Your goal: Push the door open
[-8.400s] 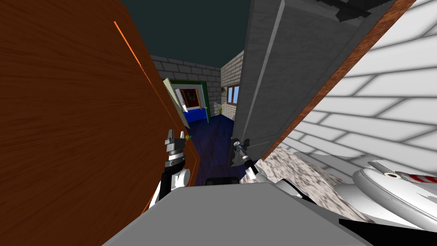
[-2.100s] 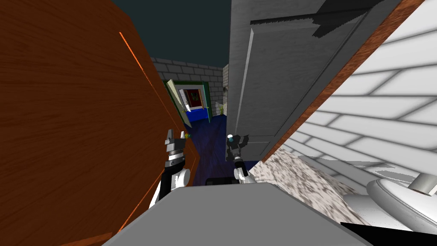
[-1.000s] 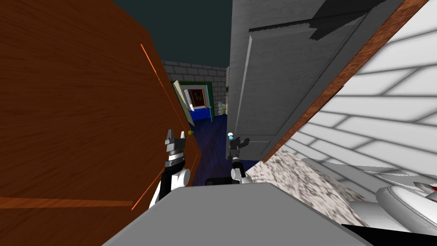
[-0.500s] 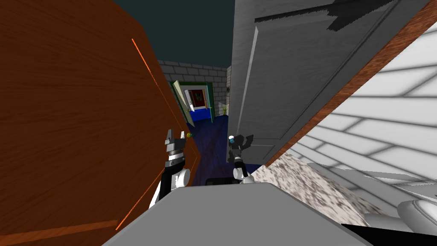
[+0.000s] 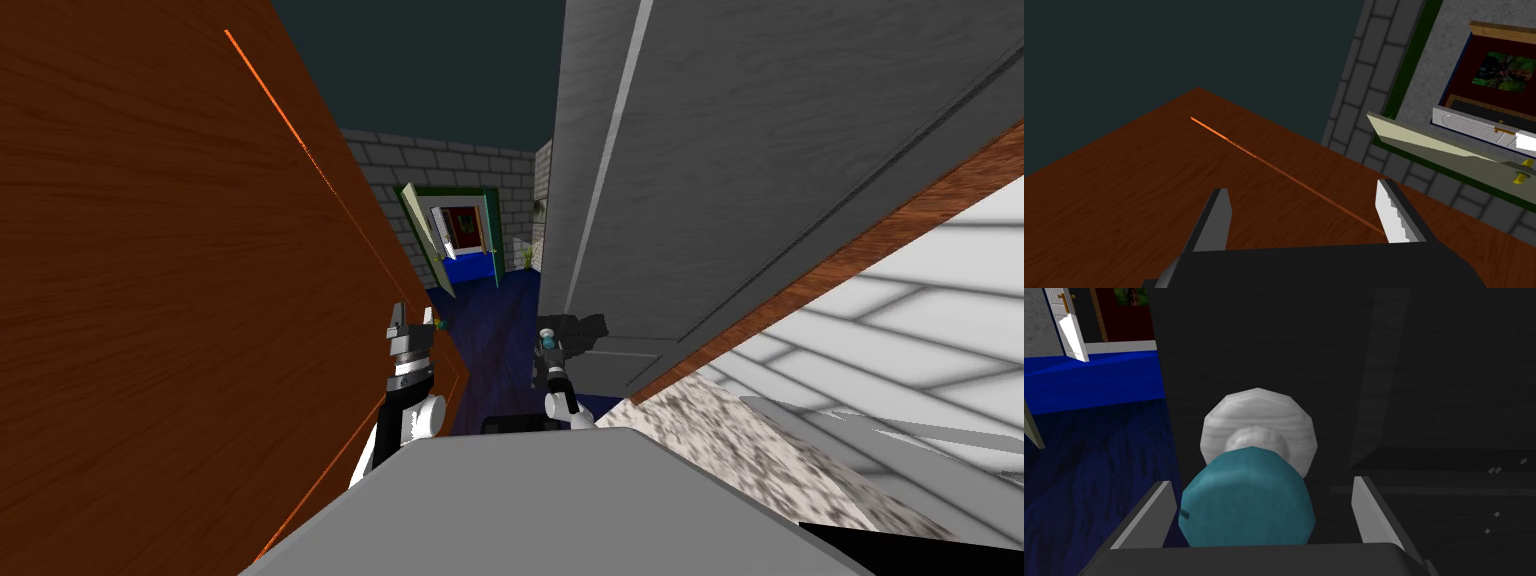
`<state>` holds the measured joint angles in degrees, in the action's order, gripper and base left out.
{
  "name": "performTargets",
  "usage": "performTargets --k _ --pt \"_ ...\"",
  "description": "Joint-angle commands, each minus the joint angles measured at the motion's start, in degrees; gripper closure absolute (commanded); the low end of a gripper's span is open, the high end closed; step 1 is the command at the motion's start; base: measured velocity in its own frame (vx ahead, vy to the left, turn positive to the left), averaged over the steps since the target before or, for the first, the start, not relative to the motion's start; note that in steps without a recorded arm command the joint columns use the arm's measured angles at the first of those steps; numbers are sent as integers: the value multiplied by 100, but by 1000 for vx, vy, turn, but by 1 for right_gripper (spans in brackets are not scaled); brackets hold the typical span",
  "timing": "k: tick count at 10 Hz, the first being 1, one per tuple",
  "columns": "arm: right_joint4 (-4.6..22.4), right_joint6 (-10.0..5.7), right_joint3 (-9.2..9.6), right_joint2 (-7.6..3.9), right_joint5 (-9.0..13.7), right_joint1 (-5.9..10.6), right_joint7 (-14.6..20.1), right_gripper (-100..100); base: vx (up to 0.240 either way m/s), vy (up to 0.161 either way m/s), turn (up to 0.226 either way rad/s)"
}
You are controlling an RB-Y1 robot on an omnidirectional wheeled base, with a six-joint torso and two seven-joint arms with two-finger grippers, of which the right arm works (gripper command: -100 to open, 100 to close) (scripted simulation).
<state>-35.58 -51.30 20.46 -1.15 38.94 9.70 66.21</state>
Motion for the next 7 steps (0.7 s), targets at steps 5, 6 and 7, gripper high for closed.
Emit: performTargets --k 5,6,7 --pt "-14 12 1 -7 -1 -10 -12 100 -19 2 3" --pt "-14 12 1 -7 -1 -10 -12 100 0 0 0" --pt "9 27 -40 -54 35 -17 -30 100 82 24 -15"
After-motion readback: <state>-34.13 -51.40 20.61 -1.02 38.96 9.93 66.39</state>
